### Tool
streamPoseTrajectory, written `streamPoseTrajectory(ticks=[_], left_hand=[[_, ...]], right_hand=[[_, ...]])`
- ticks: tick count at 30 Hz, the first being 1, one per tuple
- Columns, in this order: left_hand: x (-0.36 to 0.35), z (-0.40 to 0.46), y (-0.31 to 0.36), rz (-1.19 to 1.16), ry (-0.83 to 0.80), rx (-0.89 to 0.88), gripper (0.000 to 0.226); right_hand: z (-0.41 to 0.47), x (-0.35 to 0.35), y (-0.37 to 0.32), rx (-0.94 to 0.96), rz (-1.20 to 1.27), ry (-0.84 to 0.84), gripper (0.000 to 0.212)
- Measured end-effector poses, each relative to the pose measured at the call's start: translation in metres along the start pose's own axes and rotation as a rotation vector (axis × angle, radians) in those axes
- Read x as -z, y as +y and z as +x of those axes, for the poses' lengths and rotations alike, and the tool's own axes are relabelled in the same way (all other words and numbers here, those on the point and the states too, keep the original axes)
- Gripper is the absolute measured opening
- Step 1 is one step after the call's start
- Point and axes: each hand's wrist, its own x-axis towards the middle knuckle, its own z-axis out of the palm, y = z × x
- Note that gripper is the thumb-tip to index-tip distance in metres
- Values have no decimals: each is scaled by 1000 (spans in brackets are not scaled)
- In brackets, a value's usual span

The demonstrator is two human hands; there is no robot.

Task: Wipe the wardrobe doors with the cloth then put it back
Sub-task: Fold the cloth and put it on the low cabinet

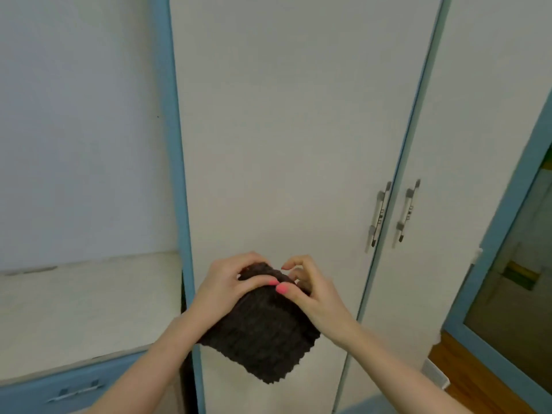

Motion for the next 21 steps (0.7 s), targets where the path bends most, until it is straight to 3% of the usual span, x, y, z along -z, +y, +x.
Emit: streamPoseTrajectory(ticks=[3,8,11,14,21], left_hand=[[33,-27,-24,11,94,71,15],[106,-65,-89,30,258,234,6],[146,-83,-131,44,254,299,5],[185,-98,-175,83,225,360,20],[231,-117,-251,-70,69,565,8]], right_hand=[[-7,-40,12,-93,-71,-125,43],[5,-127,13,-32,-159,-229,18],[28,-188,10,-67,-126,-158,9],[54,-252,16,-181,-54,-55,8],[103,-330,31,-461,-12,81,19]])
